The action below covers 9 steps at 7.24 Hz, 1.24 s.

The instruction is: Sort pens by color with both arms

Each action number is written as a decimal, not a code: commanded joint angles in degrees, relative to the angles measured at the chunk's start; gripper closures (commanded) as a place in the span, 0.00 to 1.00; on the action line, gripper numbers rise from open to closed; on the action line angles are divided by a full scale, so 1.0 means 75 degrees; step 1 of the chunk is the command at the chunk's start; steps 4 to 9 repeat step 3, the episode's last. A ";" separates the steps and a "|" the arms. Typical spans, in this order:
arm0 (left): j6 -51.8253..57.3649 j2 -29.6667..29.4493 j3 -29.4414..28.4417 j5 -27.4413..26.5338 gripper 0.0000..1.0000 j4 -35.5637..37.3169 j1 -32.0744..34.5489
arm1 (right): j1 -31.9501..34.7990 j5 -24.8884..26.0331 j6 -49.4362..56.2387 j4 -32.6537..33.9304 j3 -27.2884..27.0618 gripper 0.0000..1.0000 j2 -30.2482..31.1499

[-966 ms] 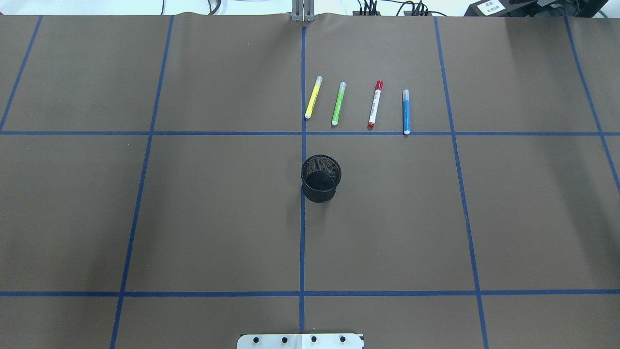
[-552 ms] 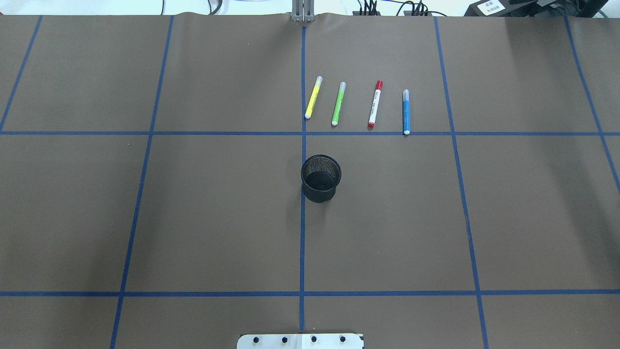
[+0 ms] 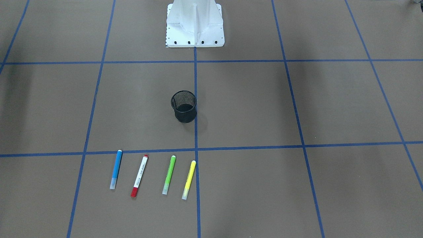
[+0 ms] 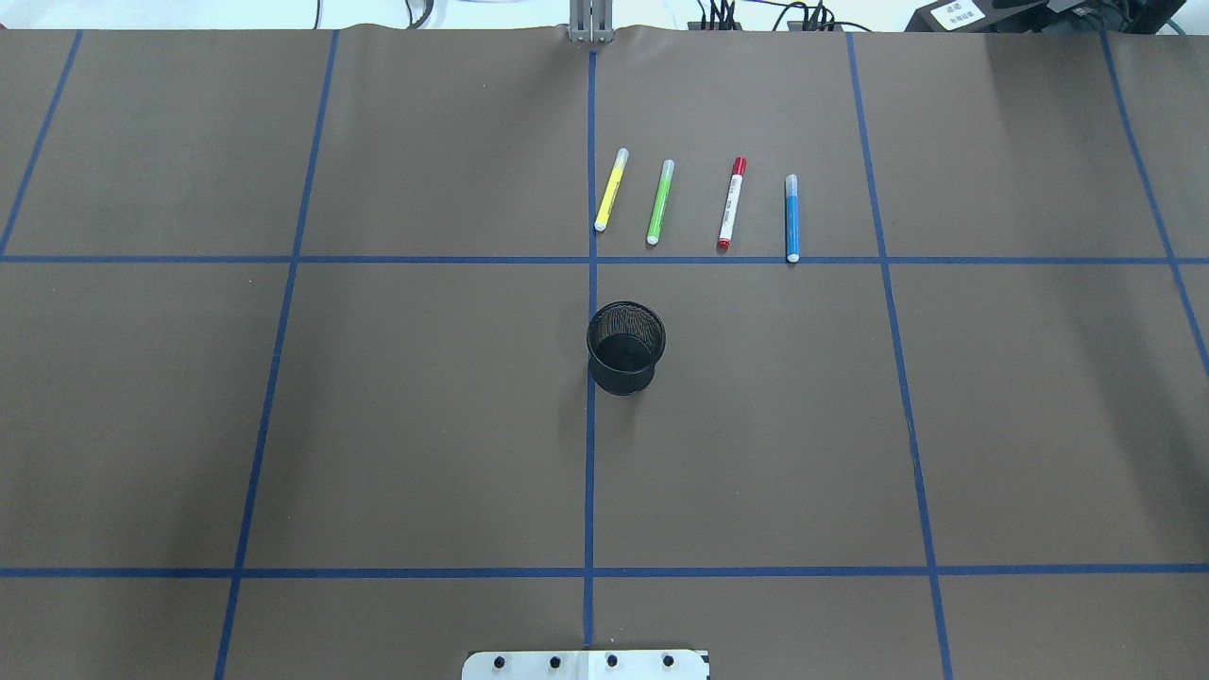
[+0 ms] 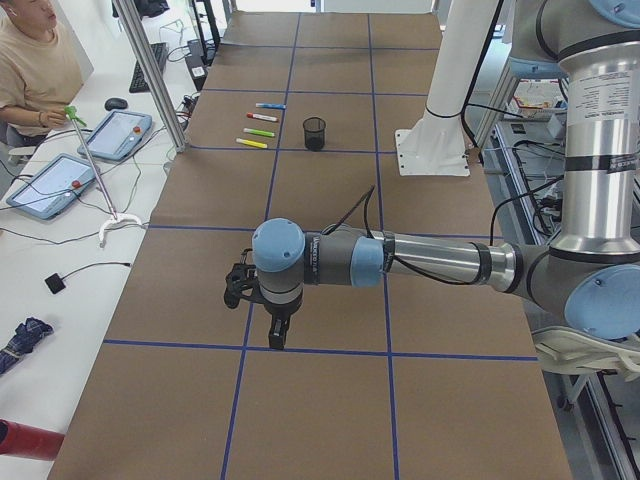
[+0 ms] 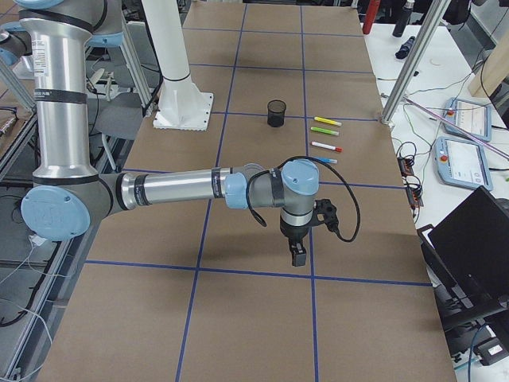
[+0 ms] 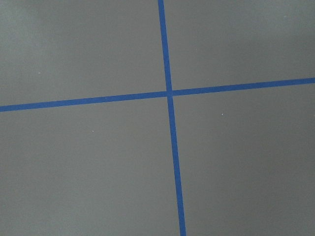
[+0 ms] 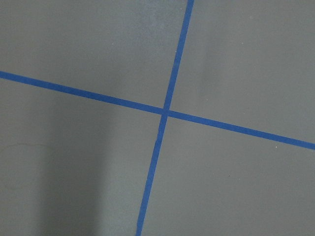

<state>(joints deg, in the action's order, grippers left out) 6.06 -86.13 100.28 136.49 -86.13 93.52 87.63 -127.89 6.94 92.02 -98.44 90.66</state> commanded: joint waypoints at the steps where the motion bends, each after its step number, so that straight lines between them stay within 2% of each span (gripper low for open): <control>1: 0.0000 0.0000 0.0000 0.0000 0.00 0.0000 0.0000 | 0.0000 0.0002 -0.0011 0.0000 -0.0012 0.00 -0.0006; 9: 0.0000 0.0000 -0.0012 0.0000 0.00 0.0000 0.0000 | 0.0000 0.0002 -0.0011 0.0000 -0.0058 0.00 -0.0018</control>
